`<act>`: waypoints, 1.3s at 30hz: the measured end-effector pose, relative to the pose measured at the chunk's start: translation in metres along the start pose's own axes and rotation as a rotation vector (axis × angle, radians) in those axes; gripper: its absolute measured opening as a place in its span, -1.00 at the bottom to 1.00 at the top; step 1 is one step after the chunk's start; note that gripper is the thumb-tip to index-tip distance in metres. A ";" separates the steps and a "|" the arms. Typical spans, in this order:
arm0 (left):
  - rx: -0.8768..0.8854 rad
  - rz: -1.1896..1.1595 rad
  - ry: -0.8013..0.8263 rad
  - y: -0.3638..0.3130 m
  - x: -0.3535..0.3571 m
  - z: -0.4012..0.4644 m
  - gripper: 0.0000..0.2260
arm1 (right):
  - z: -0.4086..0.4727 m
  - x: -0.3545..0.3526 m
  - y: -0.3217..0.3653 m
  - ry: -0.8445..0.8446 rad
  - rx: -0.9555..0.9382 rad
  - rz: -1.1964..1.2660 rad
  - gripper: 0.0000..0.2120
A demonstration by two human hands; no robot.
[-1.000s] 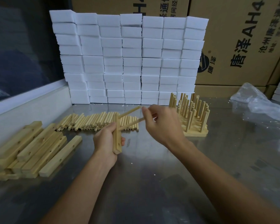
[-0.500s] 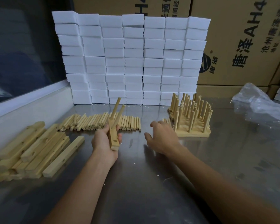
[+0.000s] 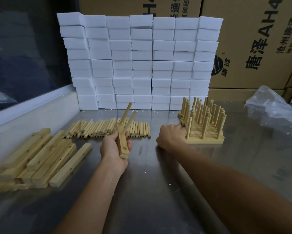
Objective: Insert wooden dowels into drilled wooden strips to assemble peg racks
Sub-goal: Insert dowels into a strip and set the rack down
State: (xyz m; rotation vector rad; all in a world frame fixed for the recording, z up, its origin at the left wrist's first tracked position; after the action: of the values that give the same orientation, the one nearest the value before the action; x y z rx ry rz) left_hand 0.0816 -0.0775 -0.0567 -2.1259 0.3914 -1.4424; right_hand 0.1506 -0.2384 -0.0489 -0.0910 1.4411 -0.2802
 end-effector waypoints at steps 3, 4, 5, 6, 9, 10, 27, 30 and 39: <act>-0.002 0.000 0.005 0.000 0.000 0.000 -0.73 | -0.001 -0.003 -0.005 -0.064 0.021 0.041 -0.74; -0.002 0.000 0.004 0.000 0.000 0.000 -0.73 | -0.001 -0.004 -0.007 -0.067 0.021 0.074 -0.74; -0.002 0.000 0.002 0.001 0.000 0.000 -0.73 | -0.001 -0.005 -0.009 -0.066 0.017 0.102 -0.75; -0.003 0.002 0.001 0.001 0.000 0.000 -0.73 | 0.000 -0.006 -0.010 -0.061 0.009 0.128 -0.77; 0.000 0.011 -0.004 0.001 -0.001 0.000 -0.74 | -0.001 -0.008 -0.012 -0.024 -0.024 0.196 -0.89; 0.004 0.011 -0.007 0.001 -0.001 -0.001 -0.74 | -0.002 -0.008 -0.012 -0.016 -0.037 0.219 -0.92; 0.002 0.023 0.000 0.003 0.000 -0.002 -0.75 | -0.033 0.002 -0.020 -0.081 -0.078 0.640 -0.74; 0.002 0.020 -0.002 0.003 0.000 -0.001 -0.74 | -0.045 -0.003 -0.022 -0.092 -0.167 0.830 -0.73; 0.023 0.070 -0.019 0.004 -0.001 0.000 -0.76 | -0.078 -0.035 -0.024 -0.098 -0.353 1.167 -0.80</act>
State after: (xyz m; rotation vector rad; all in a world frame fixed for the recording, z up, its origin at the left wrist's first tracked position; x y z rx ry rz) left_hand 0.0817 -0.0799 -0.0598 -2.0856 0.4358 -1.3797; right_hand 0.0669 -0.2451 -0.0200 0.4394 1.2209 0.9182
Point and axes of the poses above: each hand's wrist, its own z-axis towards the middle knuckle, its own x-axis out of the palm, y = z × x, the point moved 2 cm from there along z, towards the middle knuckle, and after that the axes turned 11 degrees about -z, right-handed, at the moved point
